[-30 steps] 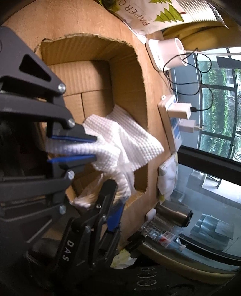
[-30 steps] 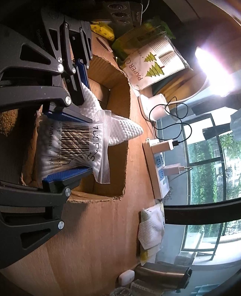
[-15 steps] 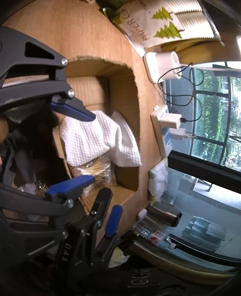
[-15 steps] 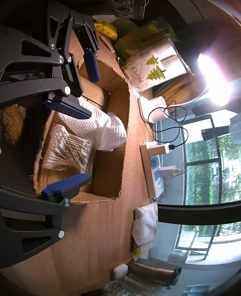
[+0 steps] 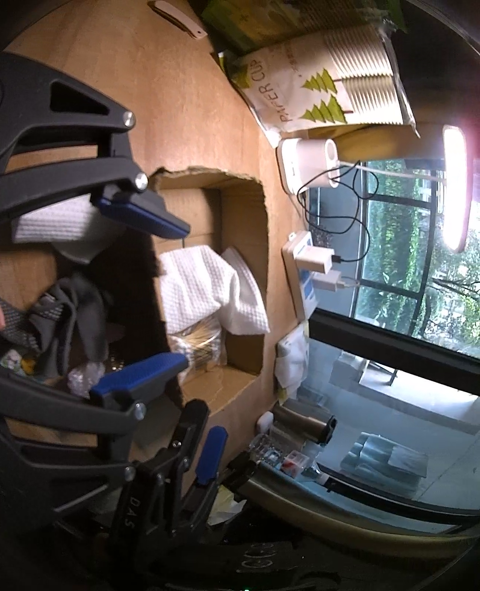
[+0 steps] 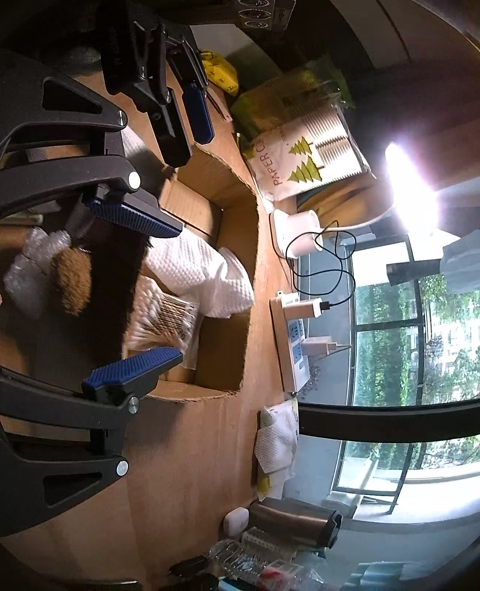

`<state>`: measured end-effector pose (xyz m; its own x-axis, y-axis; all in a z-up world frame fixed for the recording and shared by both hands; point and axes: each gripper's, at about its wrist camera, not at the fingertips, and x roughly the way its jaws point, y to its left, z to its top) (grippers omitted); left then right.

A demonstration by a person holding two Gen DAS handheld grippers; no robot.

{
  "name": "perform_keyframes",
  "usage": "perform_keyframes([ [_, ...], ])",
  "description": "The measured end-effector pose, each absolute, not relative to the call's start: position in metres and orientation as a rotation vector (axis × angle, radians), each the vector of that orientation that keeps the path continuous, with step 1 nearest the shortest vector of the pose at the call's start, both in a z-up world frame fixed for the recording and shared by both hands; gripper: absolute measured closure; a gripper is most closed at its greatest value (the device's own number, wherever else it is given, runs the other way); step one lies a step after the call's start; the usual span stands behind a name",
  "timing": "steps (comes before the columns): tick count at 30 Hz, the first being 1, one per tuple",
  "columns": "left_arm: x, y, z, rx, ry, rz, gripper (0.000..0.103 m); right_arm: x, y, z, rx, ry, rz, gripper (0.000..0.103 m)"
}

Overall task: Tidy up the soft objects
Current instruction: 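Grasp the rolled white towel with the left gripper while the right grasps the brown sponge, then carry the towel and brown sponge over the box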

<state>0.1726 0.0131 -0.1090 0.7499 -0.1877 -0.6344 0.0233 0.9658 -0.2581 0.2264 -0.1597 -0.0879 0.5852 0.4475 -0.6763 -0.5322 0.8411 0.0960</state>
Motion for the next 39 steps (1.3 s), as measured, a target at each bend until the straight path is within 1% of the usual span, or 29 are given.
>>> perform_keyframes([
  [10,0.146,0.023,-0.12,-0.254,0.726,-0.082,0.036,0.203,-0.163,-0.095,-0.123,0.765,0.567,0.038],
  [17,0.138,0.033,-0.147,-0.272,0.788,-0.027,0.034,0.198,-0.167,-0.114,-0.118,0.802,0.567,0.038],
  [24,0.142,0.038,-0.179,-0.272,0.891,0.043,0.034,0.2,-0.172,-0.136,-0.11,0.851,0.563,0.038],
  [32,0.146,0.043,-0.197,-0.268,0.926,0.066,0.035,0.209,-0.167,-0.151,-0.098,0.896,0.586,0.038],
  [33,0.146,0.042,-0.197,-0.261,0.926,0.065,0.039,0.21,-0.166,-0.152,-0.099,0.9,0.589,0.038],
  [34,0.146,0.041,-0.198,-0.254,0.927,0.061,0.05,0.21,-0.165,-0.153,-0.101,0.903,0.594,0.038],
  [37,0.147,0.04,-0.201,-0.245,0.942,0.041,0.061,0.212,-0.162,-0.158,-0.109,0.919,0.598,0.038],
  [38,0.147,0.039,-0.202,-0.243,0.941,0.037,0.062,0.212,-0.162,-0.16,-0.11,0.925,0.597,0.039],
  [39,0.146,0.039,-0.201,-0.245,0.94,0.031,0.069,0.213,-0.161,-0.16,-0.11,0.929,0.597,0.04],
])
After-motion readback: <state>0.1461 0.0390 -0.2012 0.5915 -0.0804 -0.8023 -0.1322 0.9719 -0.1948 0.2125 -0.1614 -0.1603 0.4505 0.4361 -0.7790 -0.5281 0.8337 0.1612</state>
